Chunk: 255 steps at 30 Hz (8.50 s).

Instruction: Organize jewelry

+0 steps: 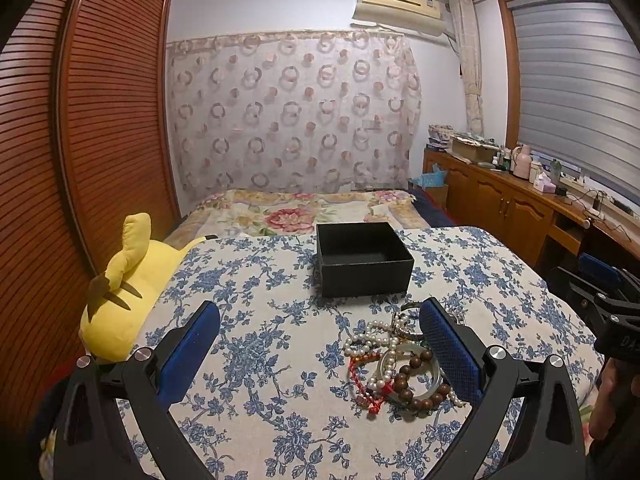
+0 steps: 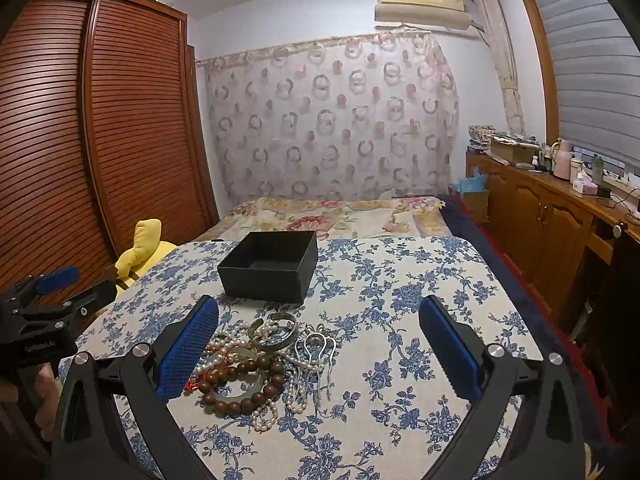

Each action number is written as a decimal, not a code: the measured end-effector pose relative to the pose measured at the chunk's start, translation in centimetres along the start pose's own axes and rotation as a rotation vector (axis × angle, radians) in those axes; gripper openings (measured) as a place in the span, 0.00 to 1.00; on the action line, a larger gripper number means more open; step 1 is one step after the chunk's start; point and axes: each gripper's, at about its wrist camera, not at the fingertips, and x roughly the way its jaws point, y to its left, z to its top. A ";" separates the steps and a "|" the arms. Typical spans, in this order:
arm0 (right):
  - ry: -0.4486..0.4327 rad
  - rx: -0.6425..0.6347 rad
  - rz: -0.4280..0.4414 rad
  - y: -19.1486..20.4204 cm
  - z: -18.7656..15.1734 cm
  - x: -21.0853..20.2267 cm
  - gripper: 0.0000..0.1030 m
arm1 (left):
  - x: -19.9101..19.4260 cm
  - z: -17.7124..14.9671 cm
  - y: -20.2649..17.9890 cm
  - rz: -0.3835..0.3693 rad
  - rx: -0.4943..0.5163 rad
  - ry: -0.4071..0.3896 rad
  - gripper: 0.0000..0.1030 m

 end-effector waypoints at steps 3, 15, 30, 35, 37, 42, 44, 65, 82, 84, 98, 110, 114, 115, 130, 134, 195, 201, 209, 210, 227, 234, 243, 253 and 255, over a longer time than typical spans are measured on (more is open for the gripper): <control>-0.001 0.000 -0.001 0.0 0.0 0.0 0.98 | -0.1 0.0 0.1 -0.003 -0.004 -0.005 0.94; 0.000 0.002 0.000 0.0 0.0 0.0 0.98 | -0.2 0.2 0.3 0.003 -0.004 -0.018 0.94; 0.000 0.004 0.001 0.0 0.0 0.0 0.98 | -0.3 0.3 0.4 0.004 -0.006 -0.023 0.94; -0.001 0.003 0.002 0.0 0.0 0.0 0.98 | -0.3 0.4 0.4 0.003 -0.006 -0.023 0.94; -0.001 0.003 0.001 0.0 0.1 -0.1 0.98 | -0.3 0.4 0.5 0.004 -0.006 -0.023 0.94; 0.000 0.003 0.000 -0.1 0.1 -0.1 0.98 | -0.4 0.4 0.5 0.003 -0.006 -0.024 0.94; 0.002 0.005 0.001 -0.1 0.1 -0.1 0.98 | -0.5 0.5 0.6 0.003 -0.006 -0.024 0.94; 0.074 -0.022 0.036 -2.2 -2.5 2.2 0.98 | 4.8 -2.5 -0.8 -0.034 0.057 0.149 0.94; 0.198 -0.049 0.110 -4.5 -4.4 4.3 0.98 | 11.1 -1.9 -4.4 -0.278 0.153 0.288 0.94; 0.213 -0.054 0.135 -4.3 -4.5 4.5 0.98 | 12.0 -1.8 -5.0 -0.299 0.160 0.305 0.94; 0.261 -0.114 0.191 -3.1 -5.1 5.6 0.94 | 18.4 -1.8 -8.1 -0.393 0.198 0.462 0.67; 0.272 -0.126 0.188 -2.8 -5.2 6.6 0.94 | 19.4 -2.0 -8.4 -0.421 0.215 0.446 0.54; 0.285 -0.130 0.201 -2.8 -5.2 7.5 0.91 | 18.5 -1.5 -7.0 -0.418 0.183 0.409 0.54; 0.294 -0.131 0.208 -2.8 -5.2 8.0 0.86 | 18.3 -1.4 -6.7 -0.420 0.175 0.403 0.54; 0.456 -0.130 0.247 -3.0 -3.3 16.3 0.52 | 15.6 -0.4 -2.4 -0.391 0.088 0.308 0.54; 0.502 -0.155 0.249 -2.8 -3.6 17.8 0.52 | 15.6 -0.8 -2.3 -0.395 0.082 0.313 0.54; 0.124 -0.284 0.054 -1.7 7.2 20.0 0.23 | 23.9 6.0 -1.6 -0.298 0.070 0.278 0.54; 0.140 -0.278 0.062 -1.5 7.7 21.5 0.23 | 25.9 6.2 -1.8 -0.277 0.077 0.291 0.62; 0.158 -0.315 0.102 0.8 8.0 24.0 0.23 | 23.9 6.9 1.2 -0.269 0.022 0.230 0.70; 0.160 -0.321 0.107 1.3 8.0 24.3 0.23 | 23.6 6.9 1.8 -0.262 0.015 0.226 0.70; 0.313 -0.430 0.094 6.4 5.1 31.5 0.23 | 19.6 3.7 7.7 -0.211 -0.019 0.223 0.76; 0.332 -0.425 0.117 5.9 4.8 30.6 0.23 | 18.3 1.8 6.5 -0.241 -0.002 0.249 0.77; 0.272 -0.379 0.241 4.1 4.3 21.5 0.33 | 15.5 -0.4 4.5 -0.299 0.015 0.264 0.77; 0.327 -0.293 0.299 1.4 -1.1 13.8 0.34 | 11.8 -4.0 2.4 -0.379 0.040 0.308 0.73; 0.345 -0.271 0.301 0.9 -2.2 13.1 0.34 | 11.3 -4.6 1.8 -0.406 0.039 0.325 0.66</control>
